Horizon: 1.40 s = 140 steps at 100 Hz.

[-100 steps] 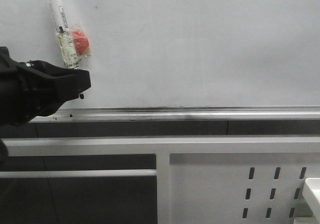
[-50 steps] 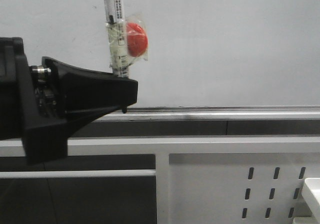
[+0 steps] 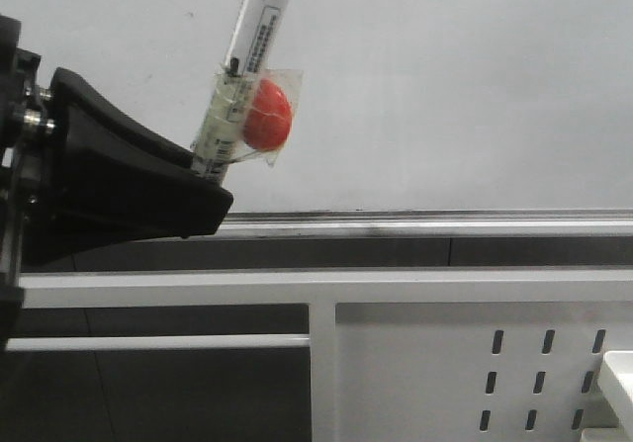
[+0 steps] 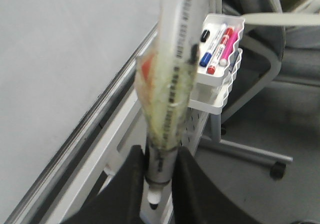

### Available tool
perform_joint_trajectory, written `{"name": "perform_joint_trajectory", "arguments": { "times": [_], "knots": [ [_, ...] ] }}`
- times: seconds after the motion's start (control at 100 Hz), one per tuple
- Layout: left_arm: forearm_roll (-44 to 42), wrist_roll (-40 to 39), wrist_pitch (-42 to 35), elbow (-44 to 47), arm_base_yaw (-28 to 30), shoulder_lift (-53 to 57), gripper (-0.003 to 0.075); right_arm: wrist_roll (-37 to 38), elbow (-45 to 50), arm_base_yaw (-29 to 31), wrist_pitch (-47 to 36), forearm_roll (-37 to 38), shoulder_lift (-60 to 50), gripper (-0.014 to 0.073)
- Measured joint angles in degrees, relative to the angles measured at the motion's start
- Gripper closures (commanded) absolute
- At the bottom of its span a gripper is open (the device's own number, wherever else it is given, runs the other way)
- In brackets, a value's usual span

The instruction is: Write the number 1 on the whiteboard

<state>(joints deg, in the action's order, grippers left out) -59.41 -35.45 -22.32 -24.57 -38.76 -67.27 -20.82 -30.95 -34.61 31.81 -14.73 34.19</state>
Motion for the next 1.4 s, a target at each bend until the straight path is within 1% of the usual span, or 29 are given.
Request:
{"name": "perform_joint_trajectory", "arguments": {
  "times": [0.04,0.08,0.22,0.29,0.36,0.58,0.74,0.91,1.04,1.21,1.4],
  "knots": [
    [-2.7,-2.3,1.8,-1.0,0.0,0.0,0.0740,-0.4,-0.1,-0.8,-1.0,0.0,1.1,0.0361],
    [-4.5,-4.0,2.7,-1.7,0.0,0.0,0.0740,-0.5,-0.8,-1.7,-1.7,0.0,2.3,0.0348],
    [-8.1,-6.2,3.6,-3.6,-0.8,-0.5,0.0740,-0.9,-4.9,-4.7,-2.8,0.0,6.7,0.0350],
    [-10.7,-6.5,5.1,-4.4,-2.6,-1.1,0.0740,-0.9,-7.4,-6.3,-3.0,0.0,9.4,0.0350],
    [-12.5,-6.5,8.3,-5.2,-5.0,-1.7,0.0740,-1.2,-9.7,-7.9,-3.0,0.0,12.2,0.0350],
    [-13.7,-6.7,20.7,-6.8,-12.2,-2.2,0.0740,-3.0,-14.6,-12.0,-3.0,0.0,20.3,0.0350],
    [-13.7,-6.8,24.7,-7.0,-13.1,-2.2,0.0740,-3.1,-16.8,-12.8,-3.3,0.1,24.6,0.0350],
    [-13.7,-6.9,25.9,-7.0,-13.1,-2.3,0.0740,-3.1,-18.2,-12.8,-4.2,0.3,27.3,0.0350],
    [-13.7,-7.1,27.0,-7.3,-13.1,-2.7,0.0740,-3.4,-18.3,-12.8,-5.6,2.2,28.8,0.0350],
    [-13.8,-7.1,22.3,-9.2,-13.3,-2.7,0.0740,-3.4,-18.3,-12.8,-5.9,4.2,30.1,0.0350],
    [-13.8,-7.1,22.3,-9.2,-13.3,-2.7,0.0740,-3.4,-18.3,-12.8,-5.9,5.1,30.1,0.0350]
  ]
}}
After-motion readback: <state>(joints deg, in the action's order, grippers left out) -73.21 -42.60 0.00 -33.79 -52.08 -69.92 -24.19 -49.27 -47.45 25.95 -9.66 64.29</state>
